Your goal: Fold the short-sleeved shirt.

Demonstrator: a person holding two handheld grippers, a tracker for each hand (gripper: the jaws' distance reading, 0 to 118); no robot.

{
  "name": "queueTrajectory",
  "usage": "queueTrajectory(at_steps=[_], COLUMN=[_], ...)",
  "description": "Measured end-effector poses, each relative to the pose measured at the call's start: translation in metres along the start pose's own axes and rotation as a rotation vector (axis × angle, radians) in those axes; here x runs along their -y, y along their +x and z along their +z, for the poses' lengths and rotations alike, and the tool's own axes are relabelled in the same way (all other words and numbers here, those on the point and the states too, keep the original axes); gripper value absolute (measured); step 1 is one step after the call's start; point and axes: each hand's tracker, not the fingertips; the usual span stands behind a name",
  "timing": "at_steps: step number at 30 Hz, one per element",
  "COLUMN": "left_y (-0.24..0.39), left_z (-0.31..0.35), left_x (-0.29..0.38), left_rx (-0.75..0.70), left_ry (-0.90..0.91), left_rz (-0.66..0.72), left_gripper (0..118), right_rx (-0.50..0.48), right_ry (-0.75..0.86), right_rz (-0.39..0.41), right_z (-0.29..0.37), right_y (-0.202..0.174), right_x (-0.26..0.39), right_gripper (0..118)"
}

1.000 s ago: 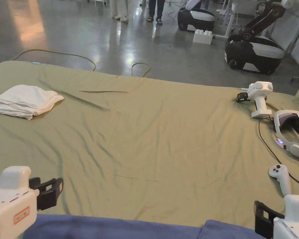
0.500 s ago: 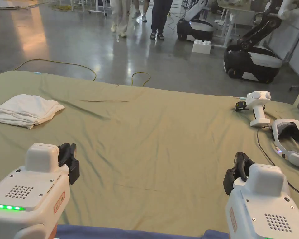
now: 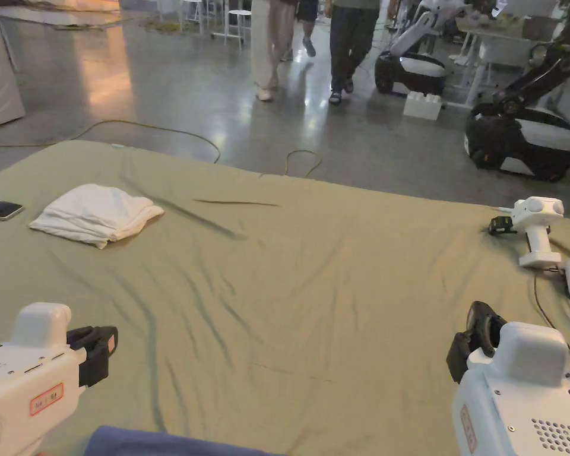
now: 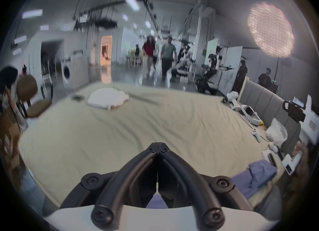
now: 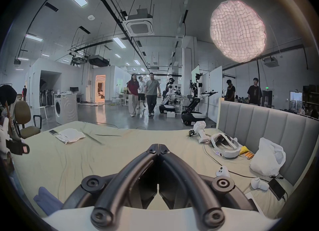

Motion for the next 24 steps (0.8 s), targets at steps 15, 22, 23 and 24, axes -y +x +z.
queueTrajectory(at_steps=[15,22,23,24], left_y=[-0.138,-0.15,-0.148,-0.147], left_z=[-0.064,-0.086,-0.089,-0.093], left_x=[0.099,0.124,0.128,0.131], left_rx=[0.365,0.503,0.508,0.547], left_ry=[-0.426,-0.432,-0.438,-0.451], left_rz=[0.502,0.646,0.704,0.722], left_gripper=[69,69,69,69], right_rx=[-0.033,-0.027,-0.026,-0.025], right_ry=[-0.149,-0.181,-0.182,-0.183], right_rz=[0.016,0.026,0.025,0.025], right_z=[-0.01,-0.009,-0.008,-0.008], right_y=[-0.007,-0.006,-0.006,-0.006], right_x=[0.028,0.033,0.034,0.034], right_gripper=[0,0,0,0])
